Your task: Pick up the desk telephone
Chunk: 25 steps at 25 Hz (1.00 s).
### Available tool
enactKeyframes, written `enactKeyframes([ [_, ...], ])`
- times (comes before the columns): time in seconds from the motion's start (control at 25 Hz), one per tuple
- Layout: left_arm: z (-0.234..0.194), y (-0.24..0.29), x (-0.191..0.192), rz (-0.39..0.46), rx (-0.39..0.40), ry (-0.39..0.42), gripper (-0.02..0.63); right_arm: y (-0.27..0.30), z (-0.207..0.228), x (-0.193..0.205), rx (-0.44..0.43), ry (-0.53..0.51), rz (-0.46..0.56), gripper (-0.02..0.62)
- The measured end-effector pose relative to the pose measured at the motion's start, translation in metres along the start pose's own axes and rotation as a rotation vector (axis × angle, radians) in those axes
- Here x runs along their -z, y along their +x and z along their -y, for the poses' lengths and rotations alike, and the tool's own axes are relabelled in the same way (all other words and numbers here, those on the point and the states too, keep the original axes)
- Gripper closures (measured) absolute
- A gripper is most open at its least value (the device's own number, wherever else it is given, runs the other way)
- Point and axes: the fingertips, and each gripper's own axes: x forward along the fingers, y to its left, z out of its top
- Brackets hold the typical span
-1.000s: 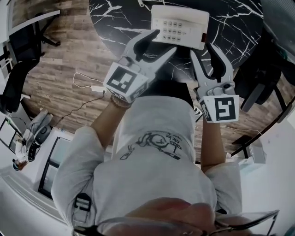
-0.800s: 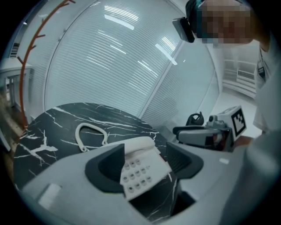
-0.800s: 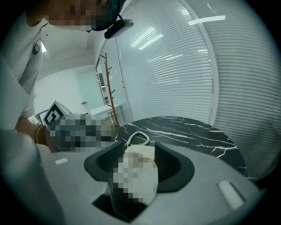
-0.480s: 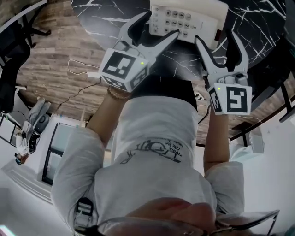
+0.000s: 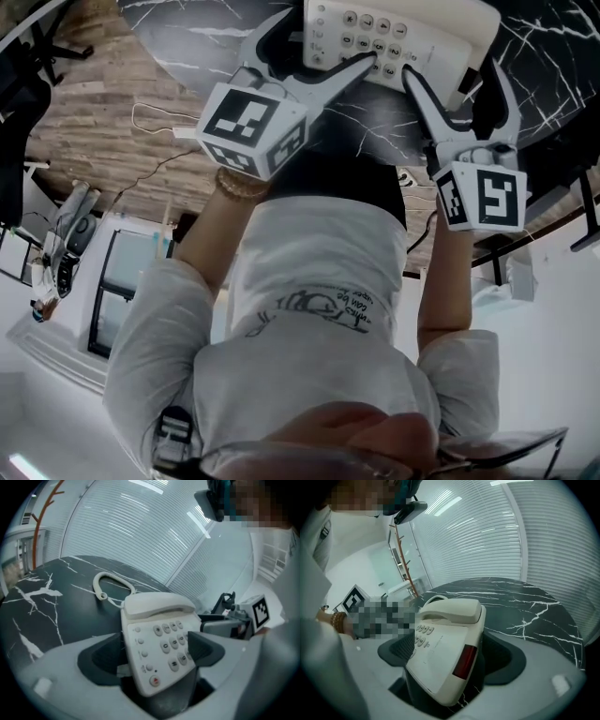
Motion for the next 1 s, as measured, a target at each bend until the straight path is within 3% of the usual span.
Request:
enactKeyframes([
  [0.32, -0.004, 0.006, 0.005, -0.017, -0.037, 0.031, 0.161, 0.012, 0.008, 0.016, -0.010, 0.025, -0.030, 0.138],
  [0.64, -0.005, 0.009, 0.004, -0.006, -0.062, 0.049, 0.198, 0.016, 0.003, 0.021, -0.044, 0.047, -0.030, 0.184],
  [1.0, -0.006, 0.008, 0.003, 0.013, -0.072, 0.025, 0.224, 0.017, 0.004, 0.021, -0.038, 0.071, -0.029, 0.192],
])
